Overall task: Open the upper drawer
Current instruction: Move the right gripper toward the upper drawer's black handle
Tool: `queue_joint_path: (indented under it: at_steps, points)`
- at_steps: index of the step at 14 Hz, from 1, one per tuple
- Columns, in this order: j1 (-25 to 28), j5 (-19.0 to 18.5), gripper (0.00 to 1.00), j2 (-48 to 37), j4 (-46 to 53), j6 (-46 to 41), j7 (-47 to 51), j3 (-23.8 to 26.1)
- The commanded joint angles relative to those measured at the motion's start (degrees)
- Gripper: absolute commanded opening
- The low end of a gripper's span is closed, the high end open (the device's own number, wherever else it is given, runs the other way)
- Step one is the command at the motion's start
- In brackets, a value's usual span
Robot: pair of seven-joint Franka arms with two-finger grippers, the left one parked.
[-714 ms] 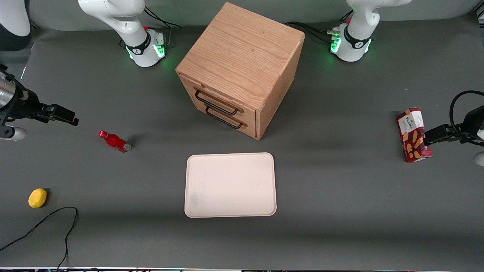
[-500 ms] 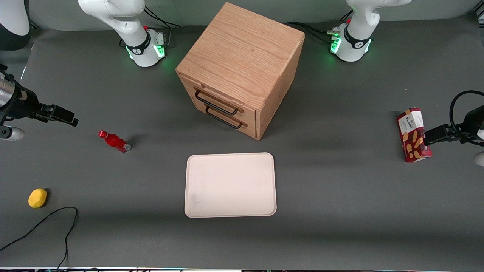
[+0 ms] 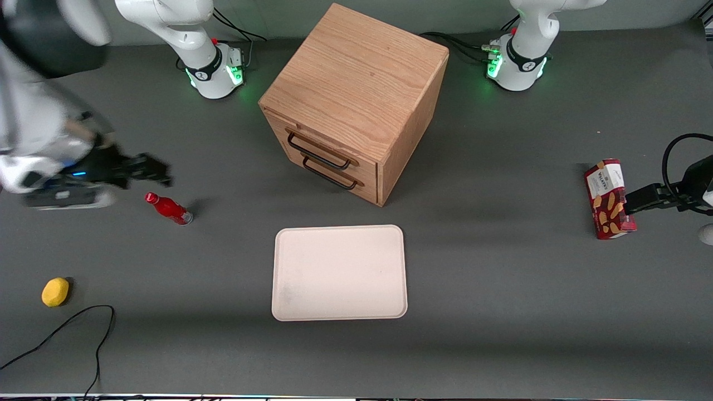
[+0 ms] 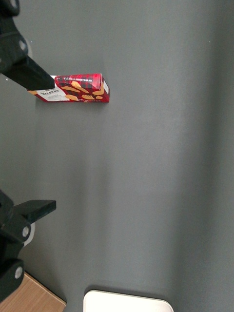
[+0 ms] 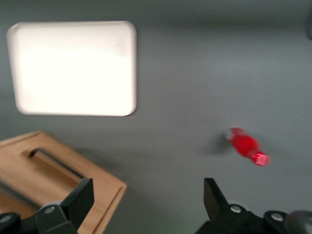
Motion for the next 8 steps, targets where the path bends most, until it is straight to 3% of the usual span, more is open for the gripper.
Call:
queue_joint_path:
  at_steps: [1, 2, 4, 8]
  points:
    - [-0.4, 0.3, 1.00, 1.6, 1.7, 1.1, 0.2, 9.2]
    - [-0.5, 0.4, 1.00, 2.2, 1.6, 2.5, -2.3, 12.4]
    - [-0.3, 0.5, 1.00, 4.7, 1.5, 3.1, -16.7, 17.0]
    - [0.5, 3.5, 1.00, 6.4, -1.6, 6.9, -28.1, 18.5]
